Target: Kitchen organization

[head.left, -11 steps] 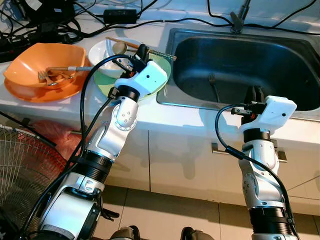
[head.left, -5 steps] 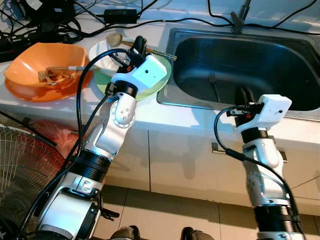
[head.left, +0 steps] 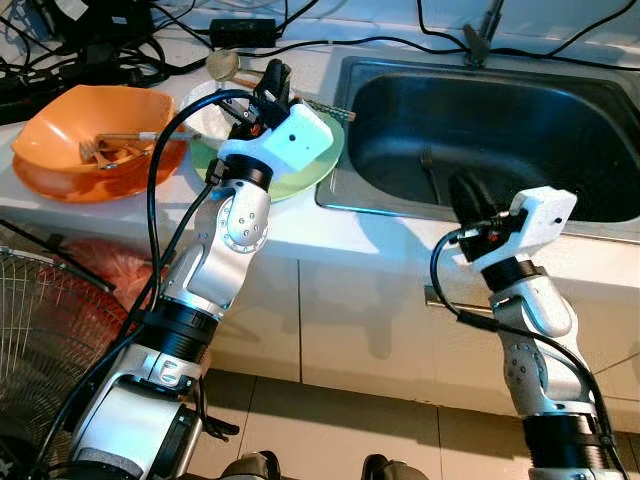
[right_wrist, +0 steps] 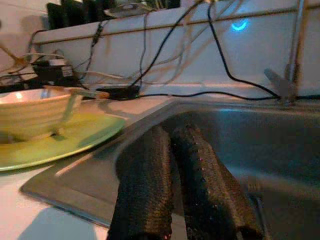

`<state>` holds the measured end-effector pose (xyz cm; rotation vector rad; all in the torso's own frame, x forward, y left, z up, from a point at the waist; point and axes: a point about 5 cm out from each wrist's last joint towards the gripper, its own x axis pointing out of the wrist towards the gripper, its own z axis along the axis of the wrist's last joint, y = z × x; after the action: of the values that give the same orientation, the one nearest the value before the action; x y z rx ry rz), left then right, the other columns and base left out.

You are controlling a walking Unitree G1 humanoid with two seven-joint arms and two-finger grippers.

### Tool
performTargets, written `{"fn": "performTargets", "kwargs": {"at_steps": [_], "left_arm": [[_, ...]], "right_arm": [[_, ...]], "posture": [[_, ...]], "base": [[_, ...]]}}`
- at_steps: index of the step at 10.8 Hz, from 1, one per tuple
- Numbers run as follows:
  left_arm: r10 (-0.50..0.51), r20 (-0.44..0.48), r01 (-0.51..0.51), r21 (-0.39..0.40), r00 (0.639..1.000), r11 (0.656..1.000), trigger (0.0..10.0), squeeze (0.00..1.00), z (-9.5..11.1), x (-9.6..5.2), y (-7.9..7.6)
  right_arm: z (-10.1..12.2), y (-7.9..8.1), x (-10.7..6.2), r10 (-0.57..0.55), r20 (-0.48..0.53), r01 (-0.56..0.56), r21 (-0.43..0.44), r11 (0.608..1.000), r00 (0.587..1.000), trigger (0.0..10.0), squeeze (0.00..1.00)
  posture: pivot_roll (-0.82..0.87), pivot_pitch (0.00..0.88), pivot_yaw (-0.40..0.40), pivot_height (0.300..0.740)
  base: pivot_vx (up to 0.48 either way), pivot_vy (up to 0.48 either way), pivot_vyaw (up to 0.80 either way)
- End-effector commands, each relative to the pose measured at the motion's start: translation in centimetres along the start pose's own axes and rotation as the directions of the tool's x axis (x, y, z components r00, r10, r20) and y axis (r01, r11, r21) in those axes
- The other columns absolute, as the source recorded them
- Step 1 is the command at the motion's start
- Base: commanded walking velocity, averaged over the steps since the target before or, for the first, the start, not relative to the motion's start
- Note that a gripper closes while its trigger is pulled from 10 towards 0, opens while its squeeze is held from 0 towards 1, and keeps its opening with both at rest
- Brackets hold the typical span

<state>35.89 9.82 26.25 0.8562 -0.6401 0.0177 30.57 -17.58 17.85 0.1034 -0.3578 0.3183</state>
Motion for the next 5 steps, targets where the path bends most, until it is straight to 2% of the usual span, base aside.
{"fn": "performTargets", "kwargs": {"at_steps": [1,3,5], "left_arm": [[0.032,0.061,-0.033,0.020,0.998,0.999,0.0,0.00,1.2,0.6,0.9],[0.025,0.081,-0.027,0.021,0.996,0.999,0.0,0.00,1.4,0.6,1.0],[0.013,0.113,-0.016,0.023,0.994,1.000,0.0,0.00,1.7,0.6,1.1]], "right_arm": [[0.3,-0.4,-0.4,0.023,-0.005,-0.023,0.002,1.000,1.000,10.0,0.00],[0.6,-2.8,-0.8,-0.032,-0.020,0.031,-0.065,0.997,0.999,10.0,0.00],[0.9,-3.9,-1.1,-0.032,-0.031,0.029,-0.093,0.995,0.999,10.0,0.00]], "posture": [[0.05,0.119,0.004,0.740],[0.05,0.113,0.005,0.740],[0.05,0.108,0.006,0.740]], "base": [[0.000,0.000,0.00],[0.000,0.000,0.00],[0.000,0.000,0.00]]}}
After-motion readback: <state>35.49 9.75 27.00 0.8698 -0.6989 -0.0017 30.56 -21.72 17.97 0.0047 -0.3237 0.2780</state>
